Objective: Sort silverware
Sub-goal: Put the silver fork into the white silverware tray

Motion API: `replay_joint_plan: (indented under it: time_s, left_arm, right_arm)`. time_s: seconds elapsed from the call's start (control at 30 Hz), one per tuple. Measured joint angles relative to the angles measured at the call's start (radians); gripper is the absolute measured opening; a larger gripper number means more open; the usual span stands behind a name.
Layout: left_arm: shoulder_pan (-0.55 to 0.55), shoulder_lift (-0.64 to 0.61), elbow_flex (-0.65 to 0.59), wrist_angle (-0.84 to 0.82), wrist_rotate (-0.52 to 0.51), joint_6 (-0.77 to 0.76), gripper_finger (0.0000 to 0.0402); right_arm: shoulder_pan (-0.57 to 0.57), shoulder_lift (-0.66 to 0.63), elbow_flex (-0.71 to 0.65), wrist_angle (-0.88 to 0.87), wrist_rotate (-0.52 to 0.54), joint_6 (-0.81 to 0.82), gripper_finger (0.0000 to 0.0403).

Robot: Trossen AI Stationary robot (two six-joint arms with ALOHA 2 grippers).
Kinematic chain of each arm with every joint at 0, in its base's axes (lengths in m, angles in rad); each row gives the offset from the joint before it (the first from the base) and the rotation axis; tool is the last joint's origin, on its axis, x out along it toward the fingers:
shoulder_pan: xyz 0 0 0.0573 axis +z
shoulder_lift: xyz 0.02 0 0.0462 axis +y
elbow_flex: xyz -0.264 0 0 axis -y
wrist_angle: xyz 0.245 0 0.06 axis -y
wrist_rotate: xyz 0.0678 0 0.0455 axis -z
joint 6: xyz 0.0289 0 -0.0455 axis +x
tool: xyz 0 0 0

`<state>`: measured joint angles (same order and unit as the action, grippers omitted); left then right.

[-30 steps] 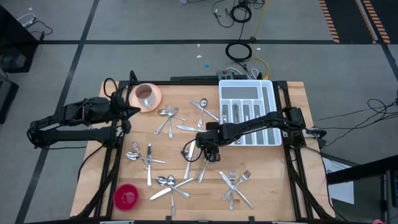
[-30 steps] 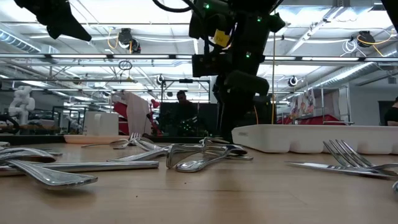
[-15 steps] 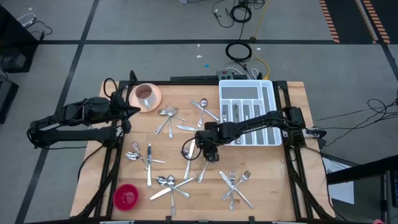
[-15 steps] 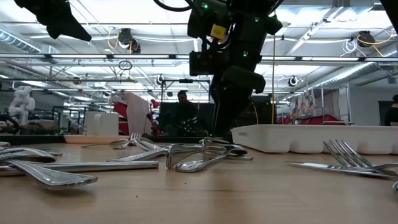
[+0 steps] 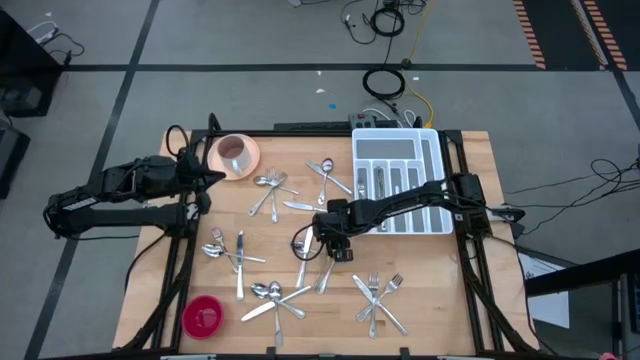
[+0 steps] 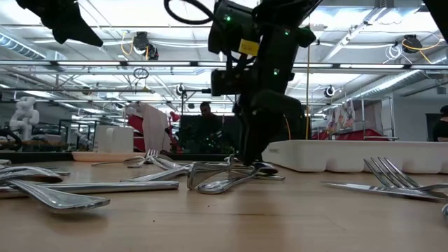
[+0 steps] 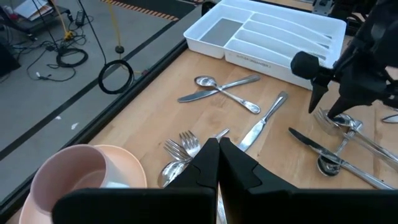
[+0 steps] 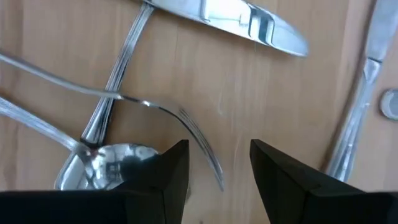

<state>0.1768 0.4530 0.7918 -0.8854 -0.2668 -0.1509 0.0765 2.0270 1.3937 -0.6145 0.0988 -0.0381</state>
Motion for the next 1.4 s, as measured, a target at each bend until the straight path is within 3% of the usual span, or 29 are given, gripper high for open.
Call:
replay_joint_plan:
  time_s: [0.13, 0.33, 0.7, 0.9, 1.1, 1.4]
  left_arm:
    - [0.000, 0.000, 0.000, -0.010, 0.000, 0.000, 0.0007]
    - [0.000, 0.000, 0.000, -0.017, -0.004, 0.001, 0.0007]
    - [0.000, 0.000, 0.000, -0.017, -0.004, 0.007, 0.0007]
    - [0.000, 0.000, 0.000, -0.018, -0.004, 0.015, 0.0007]
    - [0.000, 0.000, 0.000, -0.017, -0.004, 0.027, 0.0007]
    - [0.000, 0.002, 0.000, -0.013, -0.004, 0.026, 0.0007]
  right_arm:
    - [-0.006, 0.020, 0.000, -0.012, 0.004, 0.013, 0.0144]
    - [-0.008, 0.027, -0.001, -0.031, -0.001, 0.015, 0.0016]
    - [-0.005, 0.029, 0.132, -0.220, 0.010, 0.007, 0.0001]
    - [-0.010, 0.029, 0.353, -0.524, 0.006, -0.087, 0.0000]
    - [-0.067, 0.028, 0.622, -0.947, 0.012, -0.217, 0.0000]
    - [-0.271, 0.005, 0.660, -0.955, 0.091, -0.416, 0.0000]
